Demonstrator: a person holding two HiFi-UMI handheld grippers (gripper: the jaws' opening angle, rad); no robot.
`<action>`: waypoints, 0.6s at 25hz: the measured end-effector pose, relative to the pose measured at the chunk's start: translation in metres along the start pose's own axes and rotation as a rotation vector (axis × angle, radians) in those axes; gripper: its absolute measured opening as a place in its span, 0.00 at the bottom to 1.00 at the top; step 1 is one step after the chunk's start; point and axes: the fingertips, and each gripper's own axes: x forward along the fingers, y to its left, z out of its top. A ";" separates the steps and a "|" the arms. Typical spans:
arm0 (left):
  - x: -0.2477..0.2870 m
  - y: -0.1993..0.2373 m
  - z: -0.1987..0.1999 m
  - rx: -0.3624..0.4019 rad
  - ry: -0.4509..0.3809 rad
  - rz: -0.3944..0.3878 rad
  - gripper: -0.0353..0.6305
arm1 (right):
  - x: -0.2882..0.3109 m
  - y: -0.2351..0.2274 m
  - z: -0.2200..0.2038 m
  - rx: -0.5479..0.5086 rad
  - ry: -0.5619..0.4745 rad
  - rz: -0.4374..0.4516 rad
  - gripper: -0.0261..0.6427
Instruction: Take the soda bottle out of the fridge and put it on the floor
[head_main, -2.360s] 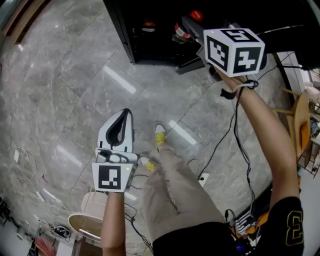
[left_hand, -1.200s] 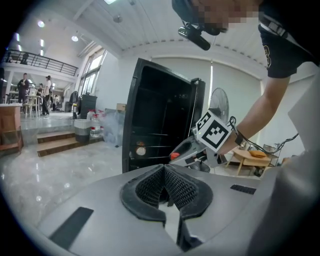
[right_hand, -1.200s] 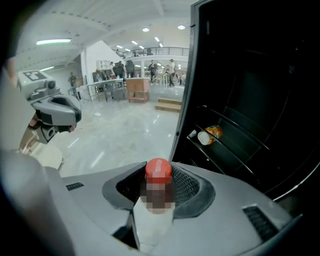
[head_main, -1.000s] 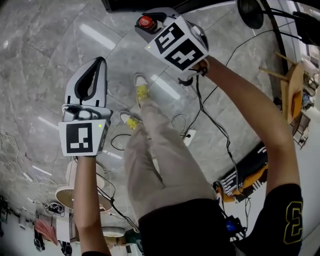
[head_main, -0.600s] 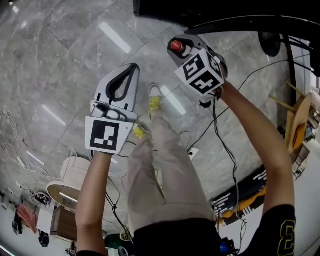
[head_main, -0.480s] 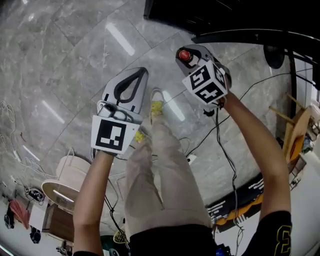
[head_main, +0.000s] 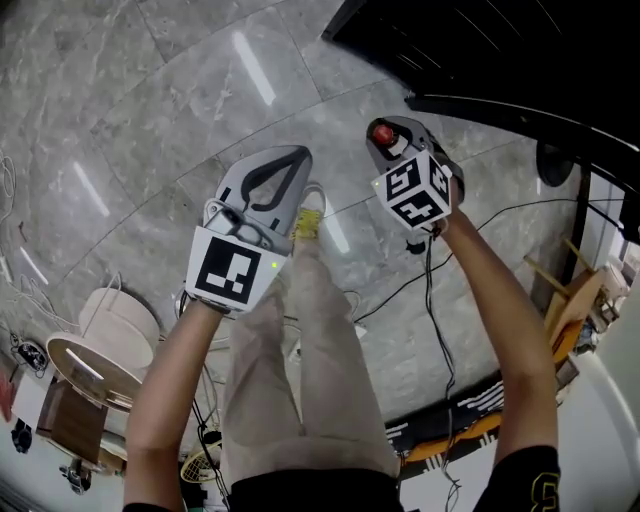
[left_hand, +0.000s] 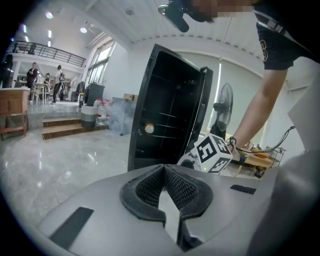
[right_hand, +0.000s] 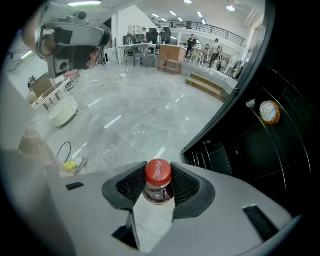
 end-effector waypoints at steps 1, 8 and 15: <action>-0.001 0.001 -0.004 -0.004 0.001 0.001 0.08 | 0.003 0.002 -0.001 -0.036 0.005 0.002 0.25; -0.001 0.009 -0.028 -0.061 0.013 0.030 0.08 | 0.017 0.018 -0.014 -0.317 0.039 0.015 0.25; 0.003 0.005 -0.043 -0.089 0.028 0.032 0.08 | 0.029 0.023 -0.035 -0.452 0.101 0.035 0.25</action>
